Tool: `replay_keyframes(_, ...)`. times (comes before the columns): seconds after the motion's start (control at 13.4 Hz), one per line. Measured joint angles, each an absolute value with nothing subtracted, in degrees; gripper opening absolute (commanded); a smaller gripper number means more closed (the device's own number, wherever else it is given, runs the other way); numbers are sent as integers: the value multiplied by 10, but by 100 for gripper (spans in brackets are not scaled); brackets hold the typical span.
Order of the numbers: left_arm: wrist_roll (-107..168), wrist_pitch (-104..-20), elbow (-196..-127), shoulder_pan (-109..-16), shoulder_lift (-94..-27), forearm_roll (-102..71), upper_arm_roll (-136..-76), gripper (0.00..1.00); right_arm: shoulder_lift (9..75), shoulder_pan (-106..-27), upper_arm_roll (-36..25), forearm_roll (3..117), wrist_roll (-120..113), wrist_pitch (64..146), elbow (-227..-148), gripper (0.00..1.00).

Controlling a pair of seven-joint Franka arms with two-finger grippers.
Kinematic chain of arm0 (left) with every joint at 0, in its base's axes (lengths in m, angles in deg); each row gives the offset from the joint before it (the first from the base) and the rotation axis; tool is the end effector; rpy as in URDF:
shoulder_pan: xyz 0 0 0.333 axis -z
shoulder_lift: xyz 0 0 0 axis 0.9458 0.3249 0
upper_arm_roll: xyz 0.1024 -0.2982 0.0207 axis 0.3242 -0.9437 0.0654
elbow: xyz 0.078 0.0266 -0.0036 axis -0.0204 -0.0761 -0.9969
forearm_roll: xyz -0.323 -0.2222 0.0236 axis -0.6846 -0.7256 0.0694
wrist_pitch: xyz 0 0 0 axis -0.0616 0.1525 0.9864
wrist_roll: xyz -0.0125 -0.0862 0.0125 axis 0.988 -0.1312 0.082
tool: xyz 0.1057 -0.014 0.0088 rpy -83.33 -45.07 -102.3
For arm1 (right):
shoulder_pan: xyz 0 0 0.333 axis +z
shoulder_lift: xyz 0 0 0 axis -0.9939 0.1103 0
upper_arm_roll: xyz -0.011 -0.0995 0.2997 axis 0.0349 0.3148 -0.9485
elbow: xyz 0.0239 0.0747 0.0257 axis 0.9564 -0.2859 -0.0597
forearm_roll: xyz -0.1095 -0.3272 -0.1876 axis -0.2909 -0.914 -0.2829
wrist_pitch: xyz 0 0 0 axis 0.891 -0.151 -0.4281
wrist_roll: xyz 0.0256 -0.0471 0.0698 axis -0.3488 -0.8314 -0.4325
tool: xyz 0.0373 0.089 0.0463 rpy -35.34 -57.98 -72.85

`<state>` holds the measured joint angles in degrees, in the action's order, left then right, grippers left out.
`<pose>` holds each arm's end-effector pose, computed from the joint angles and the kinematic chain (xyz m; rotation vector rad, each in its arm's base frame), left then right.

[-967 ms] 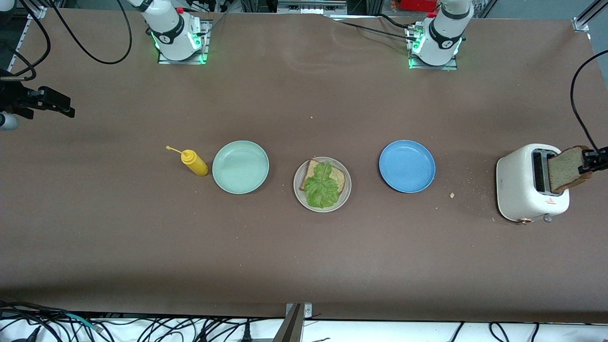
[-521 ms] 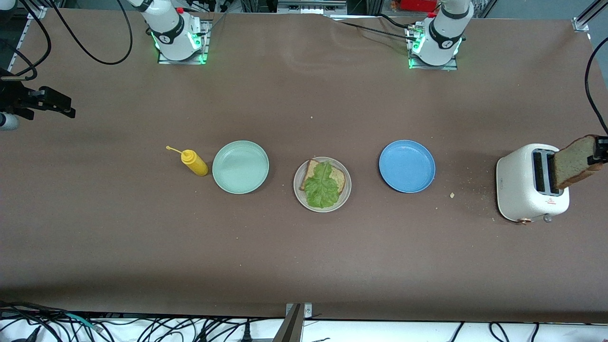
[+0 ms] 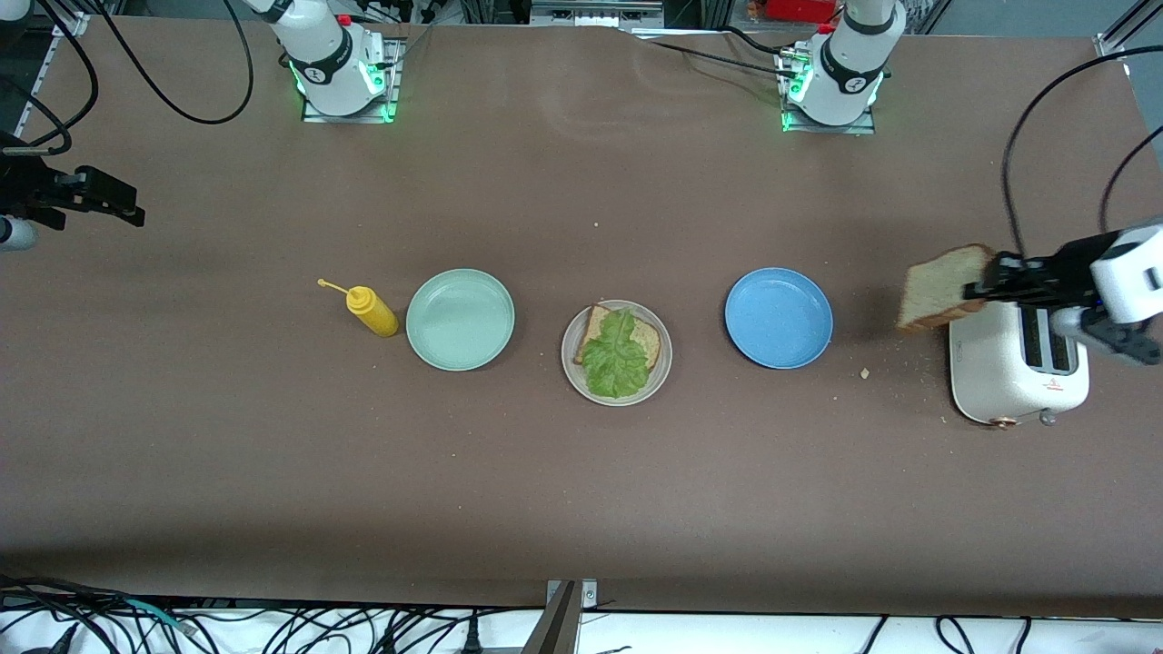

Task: Make sandwich in beige plate with both arms
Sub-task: 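Lift the toast and carry it with the left gripper toward the beige plate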

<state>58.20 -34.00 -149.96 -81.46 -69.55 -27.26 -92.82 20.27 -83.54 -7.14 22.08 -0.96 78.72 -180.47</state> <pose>0.6202 0.0226 0.4773 2.6729 -0.3187 -0.2382 0.5585 -0.0362 0.5879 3.1281 0.1073 -0.1357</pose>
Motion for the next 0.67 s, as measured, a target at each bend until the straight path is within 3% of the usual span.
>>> replay_keyframes(0.67,471,-347,-1459,-640,-561,-418,-929,0,205,-836,-71,230,-10,787,-1805,100)
